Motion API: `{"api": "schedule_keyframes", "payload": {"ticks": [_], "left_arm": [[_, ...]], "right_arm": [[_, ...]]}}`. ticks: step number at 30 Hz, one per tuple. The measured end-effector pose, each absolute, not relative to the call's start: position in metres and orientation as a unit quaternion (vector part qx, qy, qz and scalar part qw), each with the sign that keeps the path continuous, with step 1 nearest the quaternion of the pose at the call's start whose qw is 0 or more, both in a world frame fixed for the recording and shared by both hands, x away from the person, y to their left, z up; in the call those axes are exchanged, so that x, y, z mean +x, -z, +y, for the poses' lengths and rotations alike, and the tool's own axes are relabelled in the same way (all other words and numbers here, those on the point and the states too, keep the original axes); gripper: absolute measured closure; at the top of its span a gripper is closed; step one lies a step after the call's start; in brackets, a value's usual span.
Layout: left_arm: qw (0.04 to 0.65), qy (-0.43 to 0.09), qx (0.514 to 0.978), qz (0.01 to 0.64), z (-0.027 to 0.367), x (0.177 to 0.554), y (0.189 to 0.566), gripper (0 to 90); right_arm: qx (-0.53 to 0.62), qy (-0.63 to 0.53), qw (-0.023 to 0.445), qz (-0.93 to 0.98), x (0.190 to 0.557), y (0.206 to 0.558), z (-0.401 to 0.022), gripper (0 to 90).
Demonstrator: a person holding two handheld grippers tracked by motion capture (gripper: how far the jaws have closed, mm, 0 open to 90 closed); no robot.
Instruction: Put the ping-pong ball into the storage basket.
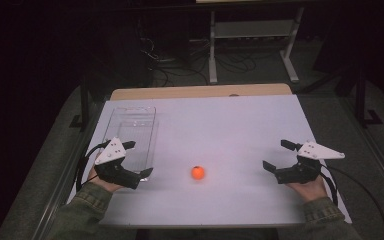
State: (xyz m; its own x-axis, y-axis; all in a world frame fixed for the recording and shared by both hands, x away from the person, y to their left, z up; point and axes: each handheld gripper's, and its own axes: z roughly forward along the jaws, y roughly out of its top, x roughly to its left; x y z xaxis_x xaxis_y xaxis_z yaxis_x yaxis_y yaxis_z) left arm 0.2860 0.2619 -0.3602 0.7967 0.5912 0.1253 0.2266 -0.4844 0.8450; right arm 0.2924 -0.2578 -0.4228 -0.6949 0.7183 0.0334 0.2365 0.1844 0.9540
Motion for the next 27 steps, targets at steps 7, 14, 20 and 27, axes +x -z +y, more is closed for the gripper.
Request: {"api": "schedule_keyframes", "payload": {"ticks": [7,14,20,27], "left_arm": [[0.439,-0.198,0.845,0.233,0.257,0.290,0.355,0.0],[0.431,-0.196,0.853,0.218,0.248,0.293,0.348,0.0],[0.424,-0.192,0.860,0.210,0.243,0.295,0.344,0.0],[0.416,-0.184,0.868,0.200,0.235,0.299,0.341,0.0]], "right_arm": [[0.323,-0.549,0.218,0.739,0.292,0.423,-0.257,0.0],[0.320,-0.548,0.217,0.742,0.292,0.424,-0.256,0.0],[0.318,-0.548,0.215,0.743,0.292,0.424,-0.255,0.0],[0.319,-0.548,0.213,0.743,0.292,0.424,-0.255,0.0]]}}
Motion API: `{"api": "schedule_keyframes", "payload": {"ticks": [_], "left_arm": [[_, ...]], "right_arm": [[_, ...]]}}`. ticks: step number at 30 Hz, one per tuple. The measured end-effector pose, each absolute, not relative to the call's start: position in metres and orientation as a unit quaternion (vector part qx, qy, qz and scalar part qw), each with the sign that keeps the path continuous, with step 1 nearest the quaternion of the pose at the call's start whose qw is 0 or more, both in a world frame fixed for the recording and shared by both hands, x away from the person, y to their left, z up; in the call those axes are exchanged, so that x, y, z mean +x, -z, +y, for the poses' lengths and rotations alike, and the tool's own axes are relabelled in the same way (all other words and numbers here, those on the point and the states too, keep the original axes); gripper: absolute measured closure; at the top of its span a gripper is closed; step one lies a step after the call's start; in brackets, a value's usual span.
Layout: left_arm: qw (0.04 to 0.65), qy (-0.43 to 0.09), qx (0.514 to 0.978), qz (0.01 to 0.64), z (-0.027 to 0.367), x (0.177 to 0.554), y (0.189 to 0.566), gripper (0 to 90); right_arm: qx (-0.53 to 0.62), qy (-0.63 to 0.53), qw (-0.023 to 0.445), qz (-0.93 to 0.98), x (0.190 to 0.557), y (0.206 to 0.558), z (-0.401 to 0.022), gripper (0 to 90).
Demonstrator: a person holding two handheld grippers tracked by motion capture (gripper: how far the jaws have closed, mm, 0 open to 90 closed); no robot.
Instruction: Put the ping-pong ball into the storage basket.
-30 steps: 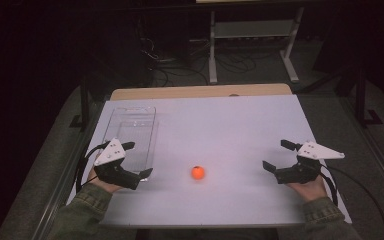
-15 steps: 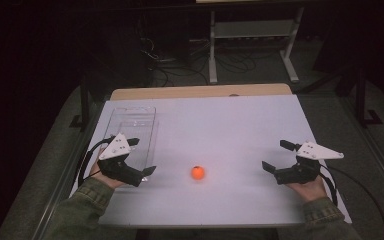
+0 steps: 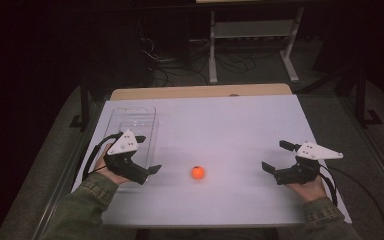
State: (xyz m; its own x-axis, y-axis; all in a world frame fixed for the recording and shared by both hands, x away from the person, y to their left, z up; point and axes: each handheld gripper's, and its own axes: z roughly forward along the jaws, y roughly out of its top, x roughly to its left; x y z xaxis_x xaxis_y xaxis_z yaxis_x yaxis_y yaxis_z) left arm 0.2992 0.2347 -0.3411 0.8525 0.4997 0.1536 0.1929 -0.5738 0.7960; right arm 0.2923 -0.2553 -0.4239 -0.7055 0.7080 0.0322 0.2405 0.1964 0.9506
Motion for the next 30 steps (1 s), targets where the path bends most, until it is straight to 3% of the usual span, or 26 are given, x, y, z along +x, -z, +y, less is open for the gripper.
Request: {"api": "schedule_keyframes", "payload": {"ticks": [30], "left_arm": [[0.385,-0.163,0.895,0.158,0.203,0.313,0.340,0.0]], "right_arm": [[0.313,-0.541,0.206,0.753,0.292,0.426,-0.251,0.0]]}}
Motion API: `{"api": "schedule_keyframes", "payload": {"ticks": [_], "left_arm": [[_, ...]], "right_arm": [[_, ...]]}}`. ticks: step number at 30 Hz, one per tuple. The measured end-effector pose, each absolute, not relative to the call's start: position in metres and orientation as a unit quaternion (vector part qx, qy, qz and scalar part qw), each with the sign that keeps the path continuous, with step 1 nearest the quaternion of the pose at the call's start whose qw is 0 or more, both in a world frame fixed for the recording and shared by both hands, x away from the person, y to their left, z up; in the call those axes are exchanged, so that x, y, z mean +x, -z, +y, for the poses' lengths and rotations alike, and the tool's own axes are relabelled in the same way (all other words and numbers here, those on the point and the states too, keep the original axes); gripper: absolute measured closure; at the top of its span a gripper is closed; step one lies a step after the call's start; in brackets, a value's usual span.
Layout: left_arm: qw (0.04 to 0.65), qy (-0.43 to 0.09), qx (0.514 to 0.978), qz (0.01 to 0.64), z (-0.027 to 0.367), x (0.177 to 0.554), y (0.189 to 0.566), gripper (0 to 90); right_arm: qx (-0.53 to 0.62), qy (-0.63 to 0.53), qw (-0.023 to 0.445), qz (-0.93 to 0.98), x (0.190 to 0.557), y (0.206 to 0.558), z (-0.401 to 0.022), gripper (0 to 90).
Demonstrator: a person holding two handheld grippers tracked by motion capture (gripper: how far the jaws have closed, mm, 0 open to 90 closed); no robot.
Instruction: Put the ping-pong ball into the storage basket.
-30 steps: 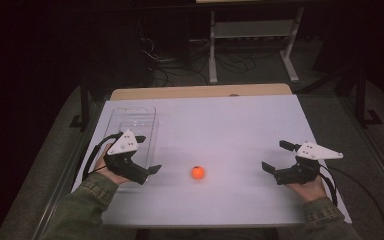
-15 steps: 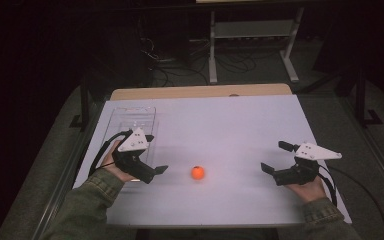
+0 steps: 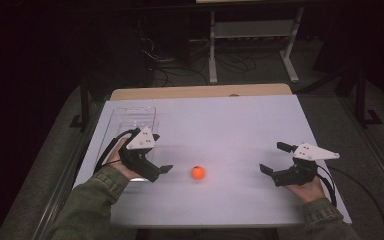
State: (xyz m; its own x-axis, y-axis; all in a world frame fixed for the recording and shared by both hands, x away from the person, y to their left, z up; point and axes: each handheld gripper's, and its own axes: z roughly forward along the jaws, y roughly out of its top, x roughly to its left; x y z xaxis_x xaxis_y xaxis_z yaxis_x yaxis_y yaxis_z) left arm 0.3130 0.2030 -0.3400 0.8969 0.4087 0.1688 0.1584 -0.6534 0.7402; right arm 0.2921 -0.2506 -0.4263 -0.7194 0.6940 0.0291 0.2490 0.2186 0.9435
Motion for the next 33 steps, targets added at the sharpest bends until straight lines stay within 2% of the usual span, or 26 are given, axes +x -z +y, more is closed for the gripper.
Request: {"api": "schedule_keyframes", "payload": {"ticks": [33], "left_arm": [[0.353,-0.146,0.915,0.132,0.174,0.326,0.348,0.0]], "right_arm": [[0.311,-0.540,0.202,0.755,0.292,0.427,-0.249,0.0]]}}
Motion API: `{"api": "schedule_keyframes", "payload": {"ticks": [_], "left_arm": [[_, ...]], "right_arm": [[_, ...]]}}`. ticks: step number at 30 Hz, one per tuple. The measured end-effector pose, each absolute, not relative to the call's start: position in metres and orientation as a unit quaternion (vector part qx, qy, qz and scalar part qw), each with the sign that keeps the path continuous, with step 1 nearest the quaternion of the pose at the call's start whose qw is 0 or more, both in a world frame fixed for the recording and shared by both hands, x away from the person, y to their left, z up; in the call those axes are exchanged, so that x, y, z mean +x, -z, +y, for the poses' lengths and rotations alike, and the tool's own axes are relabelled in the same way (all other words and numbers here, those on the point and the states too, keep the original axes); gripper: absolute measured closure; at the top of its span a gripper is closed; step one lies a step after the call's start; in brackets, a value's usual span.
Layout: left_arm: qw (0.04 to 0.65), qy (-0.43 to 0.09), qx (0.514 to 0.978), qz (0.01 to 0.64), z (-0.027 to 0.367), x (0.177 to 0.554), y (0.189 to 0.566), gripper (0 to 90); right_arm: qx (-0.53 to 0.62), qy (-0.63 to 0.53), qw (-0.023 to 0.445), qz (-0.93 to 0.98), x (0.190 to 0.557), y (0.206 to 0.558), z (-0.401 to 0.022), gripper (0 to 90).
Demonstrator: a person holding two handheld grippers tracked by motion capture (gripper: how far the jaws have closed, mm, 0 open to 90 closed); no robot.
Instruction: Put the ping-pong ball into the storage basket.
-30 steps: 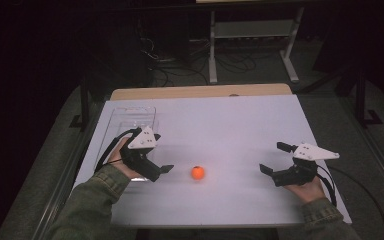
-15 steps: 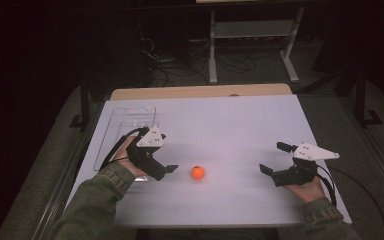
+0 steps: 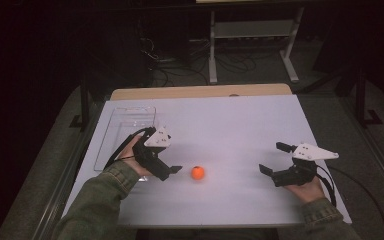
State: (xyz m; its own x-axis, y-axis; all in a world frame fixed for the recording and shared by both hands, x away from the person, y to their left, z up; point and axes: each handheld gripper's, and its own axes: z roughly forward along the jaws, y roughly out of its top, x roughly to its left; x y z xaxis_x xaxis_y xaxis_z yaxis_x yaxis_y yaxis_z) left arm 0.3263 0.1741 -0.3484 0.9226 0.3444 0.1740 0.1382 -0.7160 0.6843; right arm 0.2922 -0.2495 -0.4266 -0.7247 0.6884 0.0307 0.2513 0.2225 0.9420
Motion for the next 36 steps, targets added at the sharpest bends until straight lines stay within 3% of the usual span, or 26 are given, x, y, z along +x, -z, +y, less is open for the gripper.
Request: {"api": "schedule_keyframes", "payload": {"ticks": [36], "left_arm": [[0.321,-0.124,0.934,0.098,0.139,0.336,0.365,0.0]], "right_arm": [[0.308,-0.538,0.199,0.759,0.292,0.427,-0.248,0.0]]}}
